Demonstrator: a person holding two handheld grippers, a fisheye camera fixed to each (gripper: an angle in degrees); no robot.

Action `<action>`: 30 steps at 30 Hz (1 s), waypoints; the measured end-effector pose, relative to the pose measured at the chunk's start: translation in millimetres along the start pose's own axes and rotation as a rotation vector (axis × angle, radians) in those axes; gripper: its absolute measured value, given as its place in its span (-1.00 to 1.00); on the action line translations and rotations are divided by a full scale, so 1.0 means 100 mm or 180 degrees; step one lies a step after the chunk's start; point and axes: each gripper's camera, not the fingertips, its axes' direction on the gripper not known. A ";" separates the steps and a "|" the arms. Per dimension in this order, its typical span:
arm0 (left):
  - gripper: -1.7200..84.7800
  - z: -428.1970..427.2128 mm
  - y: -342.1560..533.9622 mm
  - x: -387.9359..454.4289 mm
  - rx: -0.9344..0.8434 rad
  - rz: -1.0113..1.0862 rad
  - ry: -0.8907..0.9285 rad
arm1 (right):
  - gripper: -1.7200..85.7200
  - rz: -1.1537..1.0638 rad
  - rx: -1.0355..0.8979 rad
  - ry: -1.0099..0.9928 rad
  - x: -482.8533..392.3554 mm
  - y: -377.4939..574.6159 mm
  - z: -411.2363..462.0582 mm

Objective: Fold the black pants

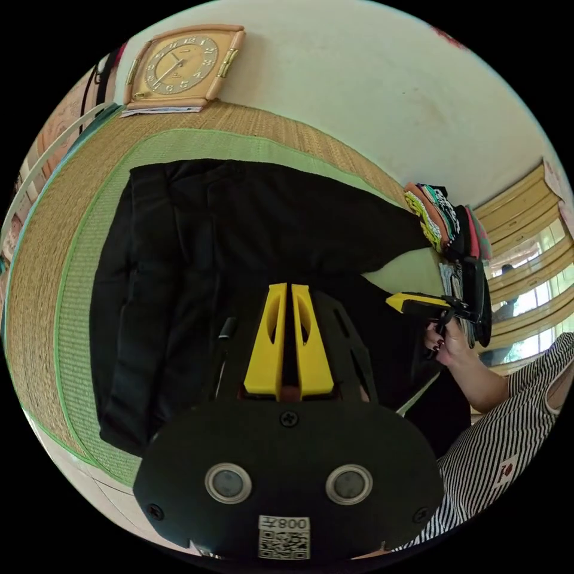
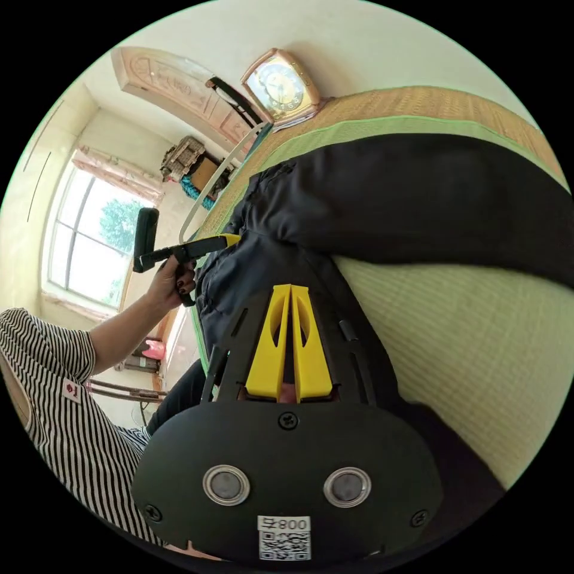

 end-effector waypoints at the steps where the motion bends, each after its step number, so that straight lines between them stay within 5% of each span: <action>1: -0.89 0.10 -0.01 0.05 -0.0030 0.0084 0.0095 | -0.95 0.0115 0.0095 0.0055 0.07 0.18 -0.14; 6: -0.80 1.14 -0.44 0.59 -0.0230 0.0854 0.0665 | -0.89 0.0522 0.0580 0.0937 0.43 0.45 -0.82; 13: -0.76 2.59 -1.34 1.22 -0.0395 0.1570 0.0734 | -0.74 0.1303 0.1234 0.1994 1.32 0.17 -1.70; 23: -0.74 4.91 -2.23 1.67 -0.0580 0.1897 0.0432 | -0.75 0.1588 0.1086 0.2086 1.87 -0.07 -1.55; 30: -0.85 6.16 -2.07 1.63 -0.0872 0.2229 -0.0051 | -0.81 0.1388 0.1155 0.1990 1.75 0.13 -1.38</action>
